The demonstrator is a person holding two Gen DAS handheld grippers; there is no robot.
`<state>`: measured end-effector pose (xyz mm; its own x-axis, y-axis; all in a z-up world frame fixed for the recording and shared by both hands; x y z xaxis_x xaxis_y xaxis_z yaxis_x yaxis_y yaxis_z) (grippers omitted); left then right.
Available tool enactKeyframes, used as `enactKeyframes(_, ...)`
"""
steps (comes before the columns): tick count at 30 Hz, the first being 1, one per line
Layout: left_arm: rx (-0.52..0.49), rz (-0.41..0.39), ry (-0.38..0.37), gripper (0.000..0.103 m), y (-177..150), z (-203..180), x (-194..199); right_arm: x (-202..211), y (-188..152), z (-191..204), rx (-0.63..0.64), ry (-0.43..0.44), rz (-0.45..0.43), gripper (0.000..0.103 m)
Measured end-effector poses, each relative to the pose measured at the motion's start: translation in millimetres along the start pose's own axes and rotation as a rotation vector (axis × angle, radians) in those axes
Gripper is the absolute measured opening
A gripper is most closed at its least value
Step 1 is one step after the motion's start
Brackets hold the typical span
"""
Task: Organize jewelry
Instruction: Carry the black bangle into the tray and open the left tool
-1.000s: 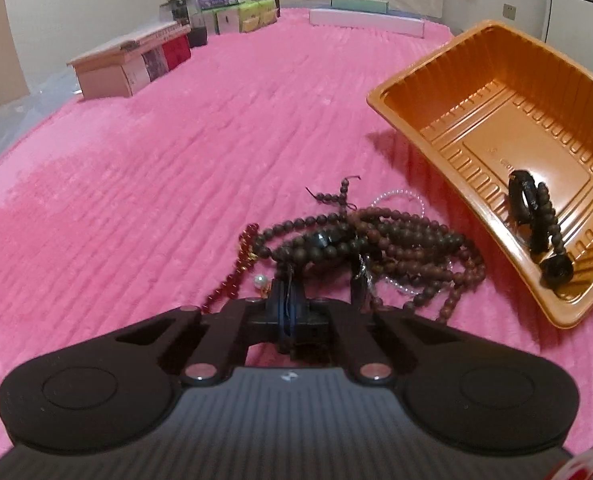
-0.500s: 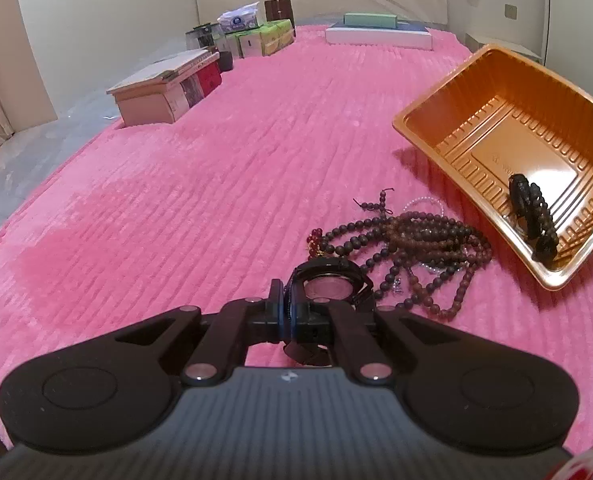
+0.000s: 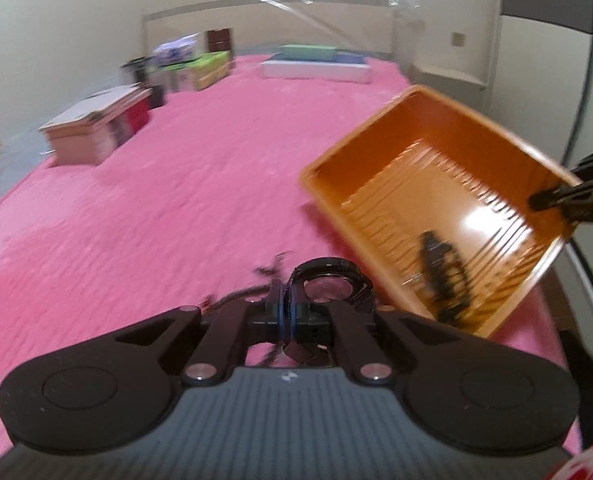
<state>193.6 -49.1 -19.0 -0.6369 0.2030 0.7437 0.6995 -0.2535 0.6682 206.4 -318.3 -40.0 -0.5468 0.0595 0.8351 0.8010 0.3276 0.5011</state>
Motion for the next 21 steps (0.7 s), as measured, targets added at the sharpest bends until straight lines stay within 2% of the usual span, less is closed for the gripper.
enactKeyframes(6, -0.039, -0.017, -0.099, 0.003, 21, -38, -13, -2, 0, -1, -0.008, 0.001, 0.009, 0.005)
enactKeyframes(14, -0.093, -0.017, -0.19, 0.003, 42, -78, -35, -4, -1, -1, -0.022, 0.005, 0.016, 0.005)
enactKeyframes(21, -0.154, 0.009, -0.246, 0.003, 44, -111, -56, -3, 0, -1, -0.024, 0.001, 0.018, 0.005)
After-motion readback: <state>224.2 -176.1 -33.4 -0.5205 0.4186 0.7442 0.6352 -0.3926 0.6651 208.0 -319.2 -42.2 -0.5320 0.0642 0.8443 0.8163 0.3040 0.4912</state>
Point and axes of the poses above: each gripper's, at about its wrist camera, not at the fingertips, and x roughly against the way its jaws point, z to its left, y to its top, the point moved 6 cm from there along -x, roughly the way its jaws point, and after that the axes turned 8 degrees about z, right-handed, at the moved point
